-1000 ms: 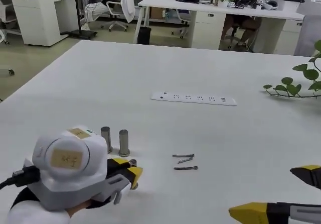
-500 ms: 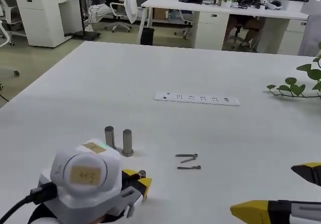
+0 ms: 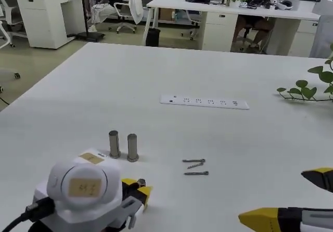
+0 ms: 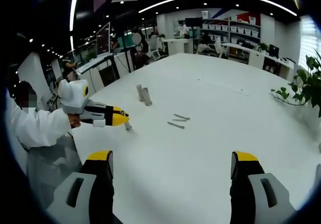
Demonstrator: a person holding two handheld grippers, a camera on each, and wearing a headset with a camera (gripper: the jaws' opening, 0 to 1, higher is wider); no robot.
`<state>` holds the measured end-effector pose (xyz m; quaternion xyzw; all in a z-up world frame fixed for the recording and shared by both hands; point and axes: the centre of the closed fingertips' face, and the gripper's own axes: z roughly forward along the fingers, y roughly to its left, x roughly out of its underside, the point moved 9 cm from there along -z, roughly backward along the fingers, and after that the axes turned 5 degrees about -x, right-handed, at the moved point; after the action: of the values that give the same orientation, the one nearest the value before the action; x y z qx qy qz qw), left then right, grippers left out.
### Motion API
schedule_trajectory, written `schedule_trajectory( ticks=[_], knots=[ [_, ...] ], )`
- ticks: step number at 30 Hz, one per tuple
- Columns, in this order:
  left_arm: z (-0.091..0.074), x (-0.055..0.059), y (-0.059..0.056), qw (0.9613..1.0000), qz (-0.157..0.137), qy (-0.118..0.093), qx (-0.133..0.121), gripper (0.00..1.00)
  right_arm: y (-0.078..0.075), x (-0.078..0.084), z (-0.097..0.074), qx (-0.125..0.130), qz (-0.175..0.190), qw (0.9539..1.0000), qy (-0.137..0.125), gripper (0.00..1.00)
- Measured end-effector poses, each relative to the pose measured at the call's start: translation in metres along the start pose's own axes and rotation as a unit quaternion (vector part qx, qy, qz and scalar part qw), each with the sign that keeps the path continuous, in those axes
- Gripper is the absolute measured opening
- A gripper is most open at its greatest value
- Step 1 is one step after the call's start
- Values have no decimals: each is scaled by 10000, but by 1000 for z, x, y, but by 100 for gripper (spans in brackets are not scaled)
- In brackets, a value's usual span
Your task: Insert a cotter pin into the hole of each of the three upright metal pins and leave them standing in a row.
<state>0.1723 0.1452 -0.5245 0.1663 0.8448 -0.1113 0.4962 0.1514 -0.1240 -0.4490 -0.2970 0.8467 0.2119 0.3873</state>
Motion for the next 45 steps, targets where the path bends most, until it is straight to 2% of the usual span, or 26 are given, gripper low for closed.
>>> schedule_trajectory(
  ticks=[9,20,31,35,43,45],
  knots=[
    [1,3,3,10000,-55,45,-52,5,-1,-1,1,-11,-34,10000,34,96],
    [0,5,1,9999,-119,32,-69,6,2,1,4,-111,-50,9999,63,96],
    [-5,7,-2,9999,-32,40,-120,6,6,0,5,-184,-99,9998,55,95],
    [-5,8,-2,9999,-105,53,-124,6,8,0,5,-206,-126,9997,60,95],
    [-8,8,-1,9998,-141,133,-6,7,8,0,5,-226,-135,9996,53,95],
    [-10,6,-1,9998,-131,110,51,11,9,-1,5,-226,-142,9996,49,95]
  ],
)
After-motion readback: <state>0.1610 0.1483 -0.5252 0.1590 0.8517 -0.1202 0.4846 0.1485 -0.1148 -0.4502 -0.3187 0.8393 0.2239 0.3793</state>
